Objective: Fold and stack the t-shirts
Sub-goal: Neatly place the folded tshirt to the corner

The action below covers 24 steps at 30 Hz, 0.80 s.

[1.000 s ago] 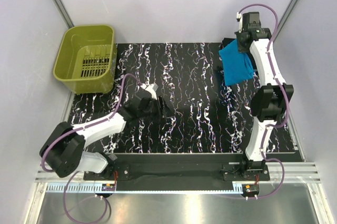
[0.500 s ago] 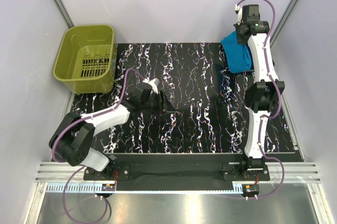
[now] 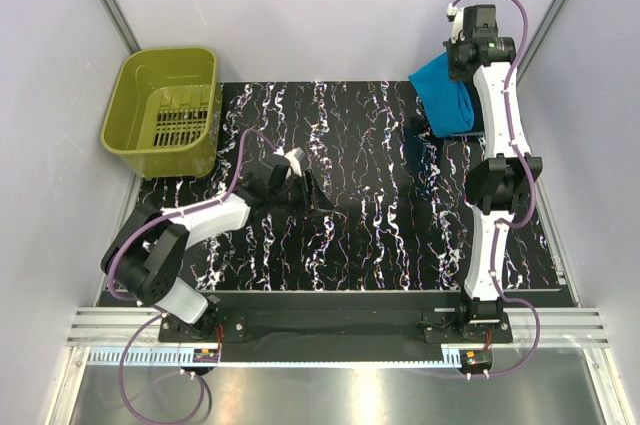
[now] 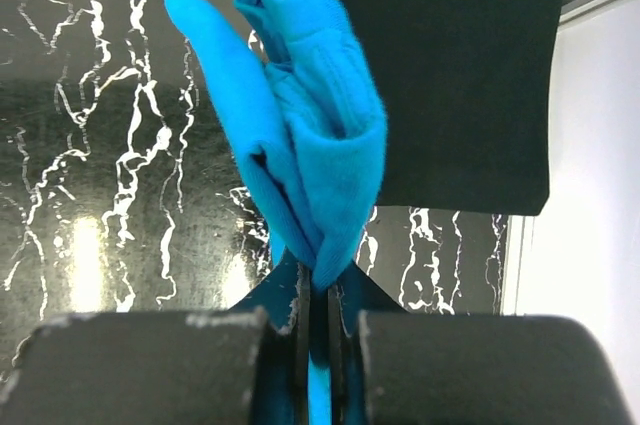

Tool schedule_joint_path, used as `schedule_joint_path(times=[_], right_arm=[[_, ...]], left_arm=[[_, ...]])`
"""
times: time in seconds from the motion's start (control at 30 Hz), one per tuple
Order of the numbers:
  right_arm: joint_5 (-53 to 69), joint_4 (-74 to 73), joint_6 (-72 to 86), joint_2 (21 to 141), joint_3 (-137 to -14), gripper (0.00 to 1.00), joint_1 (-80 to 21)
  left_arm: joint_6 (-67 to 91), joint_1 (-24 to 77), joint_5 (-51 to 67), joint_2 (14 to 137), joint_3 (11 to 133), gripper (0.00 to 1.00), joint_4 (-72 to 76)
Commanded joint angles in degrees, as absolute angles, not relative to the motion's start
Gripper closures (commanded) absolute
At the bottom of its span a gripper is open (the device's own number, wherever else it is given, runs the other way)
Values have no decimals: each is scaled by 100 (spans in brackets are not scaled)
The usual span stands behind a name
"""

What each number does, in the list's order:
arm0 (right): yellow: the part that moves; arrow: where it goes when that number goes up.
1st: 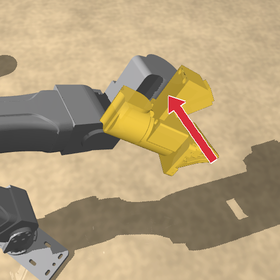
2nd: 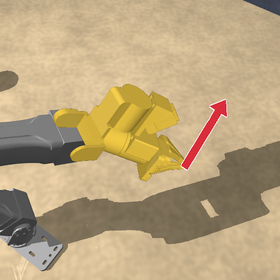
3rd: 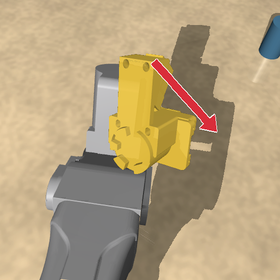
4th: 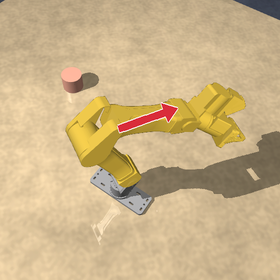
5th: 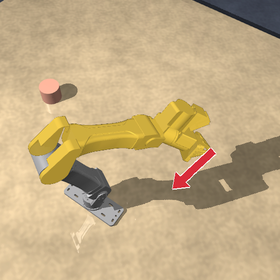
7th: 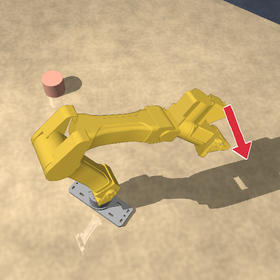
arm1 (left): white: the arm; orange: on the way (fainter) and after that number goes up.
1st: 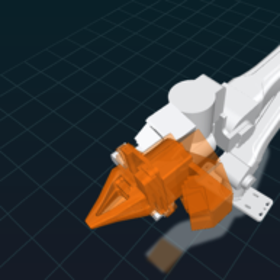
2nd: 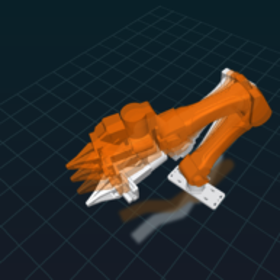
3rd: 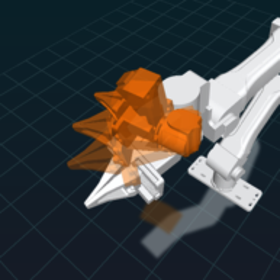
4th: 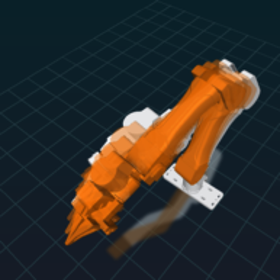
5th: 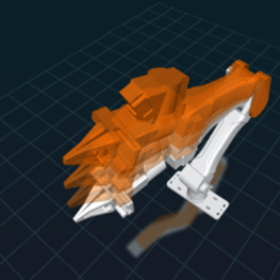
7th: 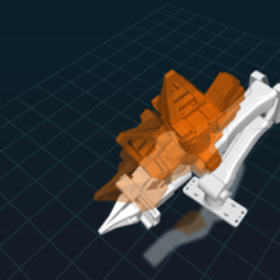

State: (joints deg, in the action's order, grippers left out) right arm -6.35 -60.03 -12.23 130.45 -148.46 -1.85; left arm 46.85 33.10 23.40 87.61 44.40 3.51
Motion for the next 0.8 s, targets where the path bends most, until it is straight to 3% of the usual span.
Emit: schedule_joint_path(times=[0.0, 0.77], right_arm=[[-387, -6003, -1108, 12595, -15301, 100, -176], [-228, -5739, -949, 13377, -15856, 100, -88]], left_arm=[[4693, 3287, 2514, 8789, 4693, 48, 624], [4816, 3261, 2628, 9210, 4922, 48, 642]])
